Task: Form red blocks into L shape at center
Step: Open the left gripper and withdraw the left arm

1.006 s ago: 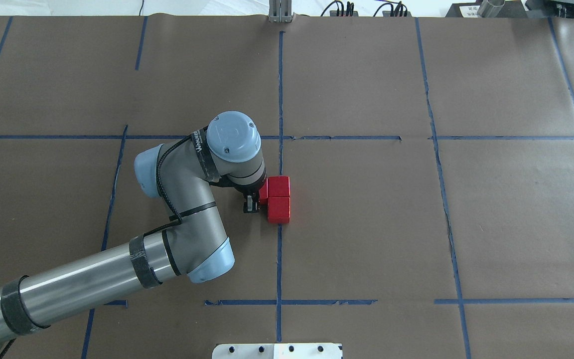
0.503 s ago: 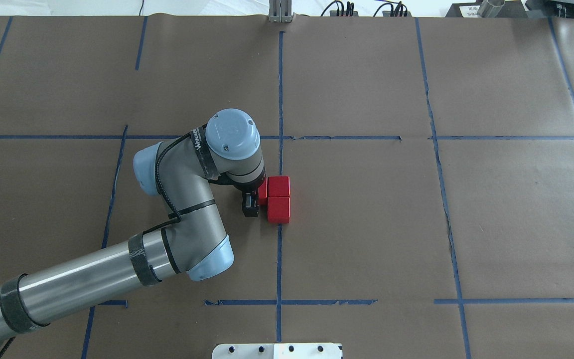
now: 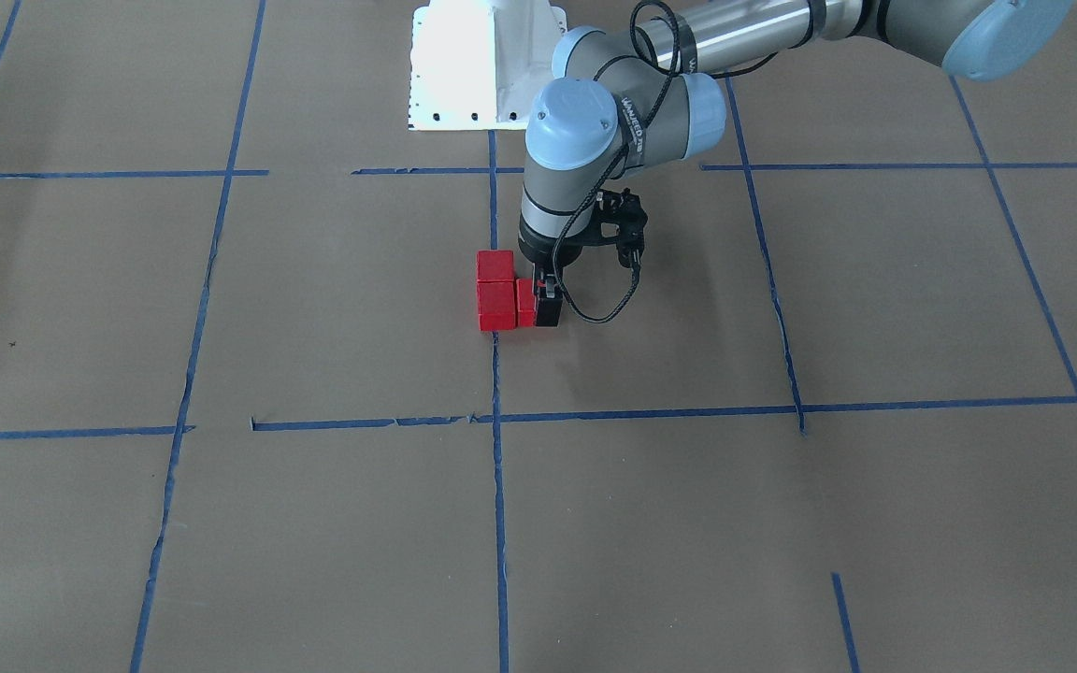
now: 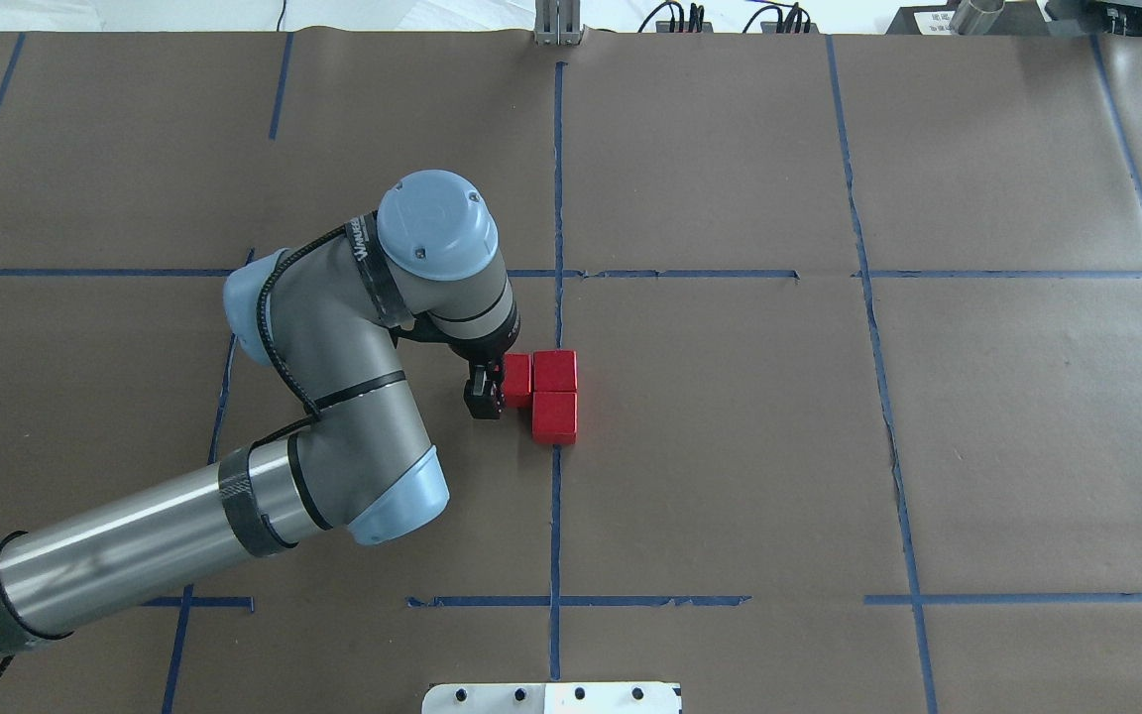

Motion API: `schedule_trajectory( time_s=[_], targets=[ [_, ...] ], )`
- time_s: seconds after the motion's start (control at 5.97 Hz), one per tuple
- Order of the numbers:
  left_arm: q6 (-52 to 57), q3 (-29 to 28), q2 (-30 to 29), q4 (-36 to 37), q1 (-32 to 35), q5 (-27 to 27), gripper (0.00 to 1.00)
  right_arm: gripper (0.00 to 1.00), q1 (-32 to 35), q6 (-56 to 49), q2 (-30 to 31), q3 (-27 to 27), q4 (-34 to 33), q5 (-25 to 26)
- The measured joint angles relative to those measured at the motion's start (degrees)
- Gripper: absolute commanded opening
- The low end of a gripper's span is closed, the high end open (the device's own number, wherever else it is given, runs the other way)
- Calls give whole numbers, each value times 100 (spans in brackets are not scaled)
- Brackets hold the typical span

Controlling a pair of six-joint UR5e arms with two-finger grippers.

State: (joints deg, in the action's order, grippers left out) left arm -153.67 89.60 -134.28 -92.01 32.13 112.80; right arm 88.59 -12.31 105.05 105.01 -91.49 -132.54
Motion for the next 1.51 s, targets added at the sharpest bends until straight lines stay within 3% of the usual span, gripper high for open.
schedule_trajectory(
  time_s=[0.34,0.67,1.01,1.17,1.51],
  targets=[
    [1466,875,463,486,472,496,100,100,2,0,4,2,0,2],
    [4093,1451,1237,618,1026,709,100,100,8,15,9,16,-7,2],
    [7340,1840,2268,620,1612,748,100,100,8,101,14,40,-6,-10],
    [9436,1890,2825,591,2239,895,100,100,9,140,13,46,-2,-15],
    [13311,1555,3768,569,3962,1685,100,100,3,164,8,45,-1,-15]
  ],
)
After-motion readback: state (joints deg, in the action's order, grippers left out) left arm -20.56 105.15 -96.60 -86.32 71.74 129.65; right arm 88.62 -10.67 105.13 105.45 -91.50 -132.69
